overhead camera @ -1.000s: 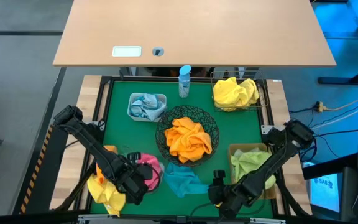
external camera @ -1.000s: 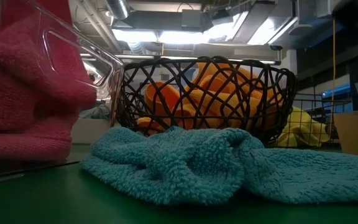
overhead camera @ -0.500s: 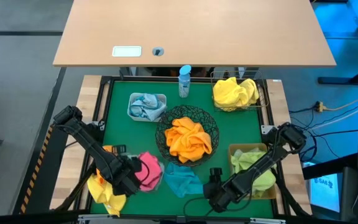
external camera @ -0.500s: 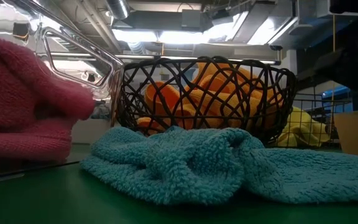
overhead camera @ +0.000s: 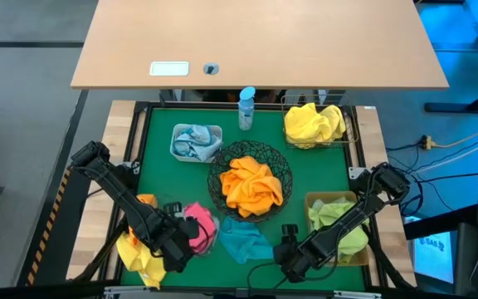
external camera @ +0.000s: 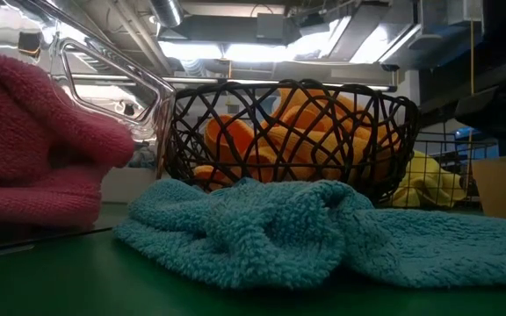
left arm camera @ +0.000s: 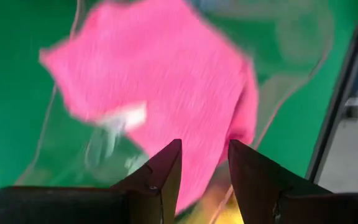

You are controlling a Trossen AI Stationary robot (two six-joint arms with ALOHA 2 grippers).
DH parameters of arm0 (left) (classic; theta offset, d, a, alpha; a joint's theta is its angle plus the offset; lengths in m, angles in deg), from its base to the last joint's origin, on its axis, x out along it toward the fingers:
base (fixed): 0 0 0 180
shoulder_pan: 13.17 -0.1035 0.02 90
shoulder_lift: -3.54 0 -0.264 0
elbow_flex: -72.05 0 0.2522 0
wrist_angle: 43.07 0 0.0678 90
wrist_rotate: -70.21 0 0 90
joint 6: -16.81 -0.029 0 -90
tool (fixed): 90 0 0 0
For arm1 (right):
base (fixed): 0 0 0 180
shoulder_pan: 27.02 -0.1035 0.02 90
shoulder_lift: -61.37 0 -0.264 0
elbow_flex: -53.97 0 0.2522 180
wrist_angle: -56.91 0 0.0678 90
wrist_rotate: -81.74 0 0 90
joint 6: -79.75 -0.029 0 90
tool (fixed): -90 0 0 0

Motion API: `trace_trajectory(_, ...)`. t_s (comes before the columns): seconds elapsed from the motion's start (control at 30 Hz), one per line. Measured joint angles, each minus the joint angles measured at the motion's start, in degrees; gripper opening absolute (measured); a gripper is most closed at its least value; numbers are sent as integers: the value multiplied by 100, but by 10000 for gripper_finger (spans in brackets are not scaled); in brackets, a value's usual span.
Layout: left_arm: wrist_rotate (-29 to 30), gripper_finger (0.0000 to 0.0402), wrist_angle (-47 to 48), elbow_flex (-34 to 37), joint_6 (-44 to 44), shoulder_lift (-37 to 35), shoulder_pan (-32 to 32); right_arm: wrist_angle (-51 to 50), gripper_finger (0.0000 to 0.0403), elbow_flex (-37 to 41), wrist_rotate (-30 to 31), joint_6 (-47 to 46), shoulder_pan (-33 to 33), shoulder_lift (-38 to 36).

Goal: Sort microfiber towel by color & place in baskets
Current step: Put the blue microfiber towel into the white bin

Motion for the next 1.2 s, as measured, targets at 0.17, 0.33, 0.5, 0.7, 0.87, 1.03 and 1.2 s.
trace_trajectory(0.17, 461, 125, -586, 2, -4, 0, -6, 201, 117, 47, 126, 36, -2, -2)
trace_trajectory(0.33, 531, 125, -692, 2, -4, 0, -6, 257, 78, 47, 202, 45, -2, 4)
trace_trajectory(0.5, 726, 125, -822, 4, -5, 0, -6, 292, 33, 47, 194, 45, 0, 4)
trace_trajectory(0.7, 1528, 125, -1588, 4, -70, 0, -62, 179, 14, -7, -50, 88, 0, -162)
trace_trajectory(0.87, 1610, 125, -2257, 6, -808, 0, -144, -123, 5, -364, -216, 374, -2, -454)
trace_trajectory(1.03, 1880, 125, -2798, 7, -1459, 0, -172, -593, 10, -851, -99, 663, 0, -712)
trace_trajectory(1.2, 2132, 125, -3239, 9, -2074, 0, -183, -1284, 4, -1533, 312, 939, 25, -785)
